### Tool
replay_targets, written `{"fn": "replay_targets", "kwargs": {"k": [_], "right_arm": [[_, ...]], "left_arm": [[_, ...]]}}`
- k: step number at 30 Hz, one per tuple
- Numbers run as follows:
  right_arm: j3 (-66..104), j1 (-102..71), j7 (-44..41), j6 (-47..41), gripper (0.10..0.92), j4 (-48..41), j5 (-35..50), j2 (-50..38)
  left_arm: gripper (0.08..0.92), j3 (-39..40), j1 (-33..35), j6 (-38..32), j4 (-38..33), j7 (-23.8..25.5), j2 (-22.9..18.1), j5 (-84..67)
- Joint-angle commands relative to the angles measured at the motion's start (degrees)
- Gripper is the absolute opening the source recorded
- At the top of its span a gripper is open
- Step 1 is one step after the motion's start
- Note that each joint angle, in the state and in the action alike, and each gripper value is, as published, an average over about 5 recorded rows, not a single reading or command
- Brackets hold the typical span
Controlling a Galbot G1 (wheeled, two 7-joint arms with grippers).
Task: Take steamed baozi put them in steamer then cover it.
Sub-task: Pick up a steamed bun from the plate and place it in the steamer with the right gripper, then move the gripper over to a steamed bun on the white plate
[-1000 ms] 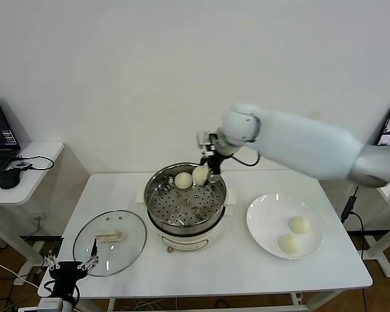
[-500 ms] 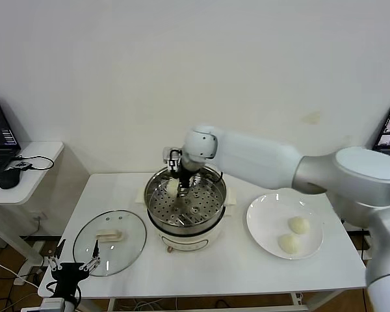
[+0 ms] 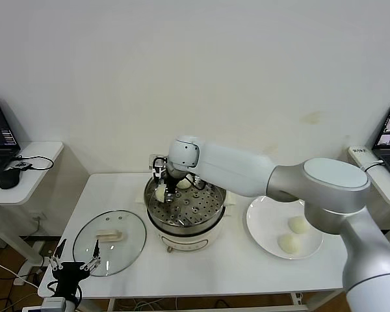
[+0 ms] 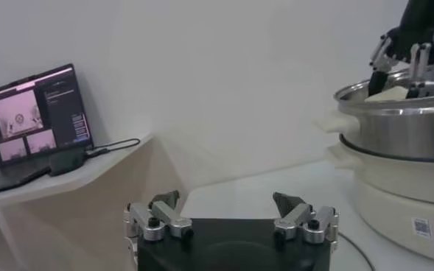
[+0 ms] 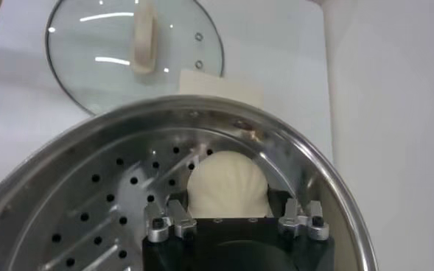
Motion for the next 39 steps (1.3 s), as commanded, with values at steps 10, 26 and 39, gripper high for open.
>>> {"fn": "replay_targets", "kwargs": {"k": [10,26,39], "right_arm": [[-4.20,13.73,-14.49,4.99,0.823,13.77,-4.77,-13.00],[-3.50,13.85,-23.30,16.12,0.823,36.49,-17.95,-50.59],[22.36,-22.32,-22.94,20.44,0.823,36.39,-32.43,-64.83]], "left_arm": [[0.823,-0.22,0.40,0.14,-0.74,0.08,-0.08,0.02],[0.823,0.51,1.69,0.27,-1.99,0.16,0.05,0.90],[0.823,2.14,1.66,0.26,-0.77,0.05,-0.84,2.75]]}}
